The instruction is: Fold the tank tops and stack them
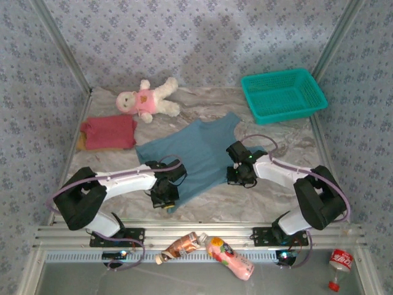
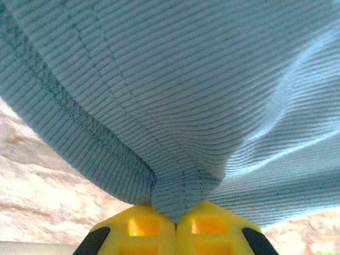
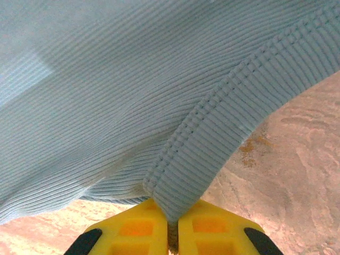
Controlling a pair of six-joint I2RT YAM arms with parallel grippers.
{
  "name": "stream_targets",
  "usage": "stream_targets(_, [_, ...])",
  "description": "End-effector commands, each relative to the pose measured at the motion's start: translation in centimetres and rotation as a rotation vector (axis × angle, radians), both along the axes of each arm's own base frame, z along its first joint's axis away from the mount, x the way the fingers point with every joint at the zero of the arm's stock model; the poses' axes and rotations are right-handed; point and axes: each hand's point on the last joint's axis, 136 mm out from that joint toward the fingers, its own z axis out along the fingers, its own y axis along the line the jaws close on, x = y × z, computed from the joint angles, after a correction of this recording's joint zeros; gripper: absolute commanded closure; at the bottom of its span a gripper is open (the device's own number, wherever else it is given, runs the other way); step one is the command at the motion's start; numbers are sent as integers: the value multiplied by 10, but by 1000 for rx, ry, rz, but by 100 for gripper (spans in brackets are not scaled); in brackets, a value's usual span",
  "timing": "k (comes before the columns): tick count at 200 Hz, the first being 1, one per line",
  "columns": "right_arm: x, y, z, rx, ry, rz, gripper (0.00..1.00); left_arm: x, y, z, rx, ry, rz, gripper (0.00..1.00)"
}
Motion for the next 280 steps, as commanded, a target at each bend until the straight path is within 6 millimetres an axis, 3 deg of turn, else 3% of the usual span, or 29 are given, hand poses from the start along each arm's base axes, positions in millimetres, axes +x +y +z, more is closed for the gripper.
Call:
stream_targets(1, [-5,-2,9,4,1,26,91,-11,-9,17,-50,46,-5,100])
stream_targets(54, [1,2,32,11,-14,93,92,-9,-2,34,-108,42,74,100])
stream_targets(114, [32,27,55,61,-21,183,91,20,4,47,-218,8,178,100])
stream_targets(179, [75,44,51,96,-32,220,91,61,23,48,-302,-36,335,100])
stream_targets(210, [88,45,44,121,-39,204,91,67,35,45,-323,-35,408,100])
stream_targets(217, [99,51,52,134,-68,207,91,66,37,43,-322,-28,418,100])
stream_targets(280, [121,66,33,165,-78,203,90,85,49,30,-302,-51,472,94])
